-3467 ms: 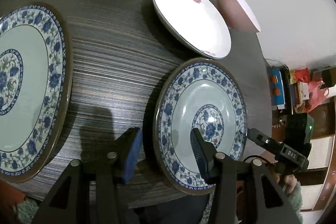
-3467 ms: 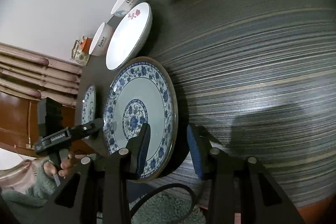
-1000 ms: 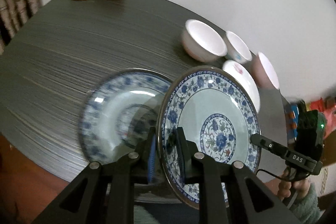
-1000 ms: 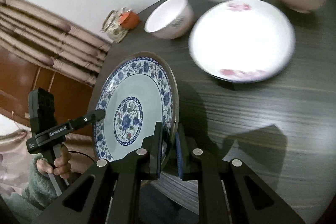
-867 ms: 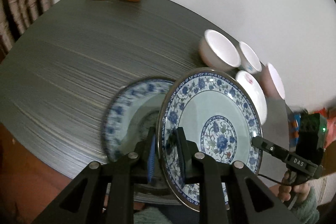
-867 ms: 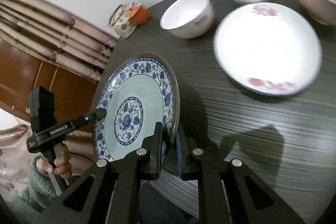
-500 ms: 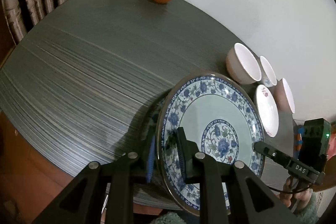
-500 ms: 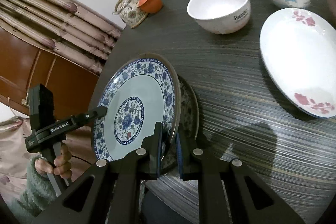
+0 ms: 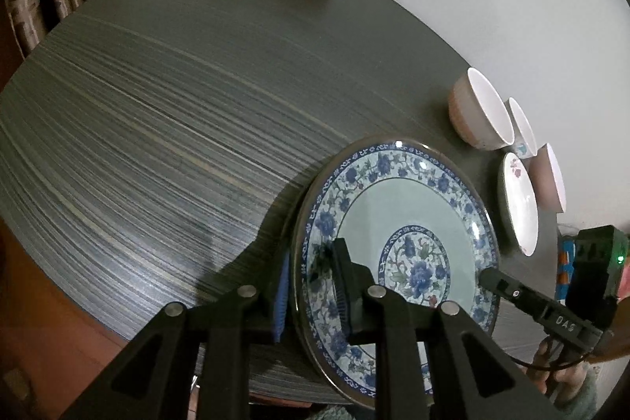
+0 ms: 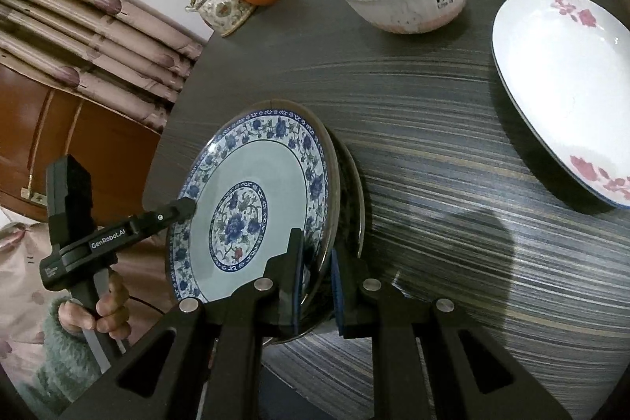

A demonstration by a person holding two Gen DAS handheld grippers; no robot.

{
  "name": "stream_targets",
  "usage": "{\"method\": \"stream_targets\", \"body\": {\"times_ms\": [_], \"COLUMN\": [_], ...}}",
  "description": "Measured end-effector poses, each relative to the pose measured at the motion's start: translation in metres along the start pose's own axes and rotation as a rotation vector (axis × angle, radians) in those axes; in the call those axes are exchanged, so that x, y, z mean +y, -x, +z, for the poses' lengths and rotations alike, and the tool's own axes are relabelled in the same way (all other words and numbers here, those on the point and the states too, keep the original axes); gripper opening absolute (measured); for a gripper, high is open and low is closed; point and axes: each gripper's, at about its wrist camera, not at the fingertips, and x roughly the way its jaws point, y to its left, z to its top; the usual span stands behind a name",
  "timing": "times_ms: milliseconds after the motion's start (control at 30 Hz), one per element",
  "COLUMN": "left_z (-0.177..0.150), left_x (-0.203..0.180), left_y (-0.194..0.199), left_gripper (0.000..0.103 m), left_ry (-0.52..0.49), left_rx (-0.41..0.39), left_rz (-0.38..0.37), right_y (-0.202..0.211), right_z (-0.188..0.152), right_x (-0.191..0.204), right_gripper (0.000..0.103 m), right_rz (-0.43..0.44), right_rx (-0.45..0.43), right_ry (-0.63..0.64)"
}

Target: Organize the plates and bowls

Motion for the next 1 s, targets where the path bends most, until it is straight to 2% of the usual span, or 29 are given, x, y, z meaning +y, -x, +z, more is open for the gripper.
{"method": "stream_targets", "body": {"times_ms": [233,700,1000], "left_z": [-0.001,-0.001,-0.004], "left_x": [-0.002,-0.010,-0.022], "left_y": [-0.002,-0.006,-0.009], "left_gripper": [0.020,0.021,0.028], "left_ry": [-0.016,-0.033,-0.079], "left_rx": [-0.003,0.002,0.000], "left_rz": [-0.005,0.022,0.072], "right_y": [-0.003,-0.012,-0.029], "right_z": [0.002,-0.002,-0.002], "right_x": [0.008,0.035,0.039], "right_gripper": [0.016,0.028,0.034], "right_rz": [-0.062,-0.263,-0.333], "right_rx": [-0.007,-0.002,0.045], "right_ry": [0.032,0.139,0.146]}}
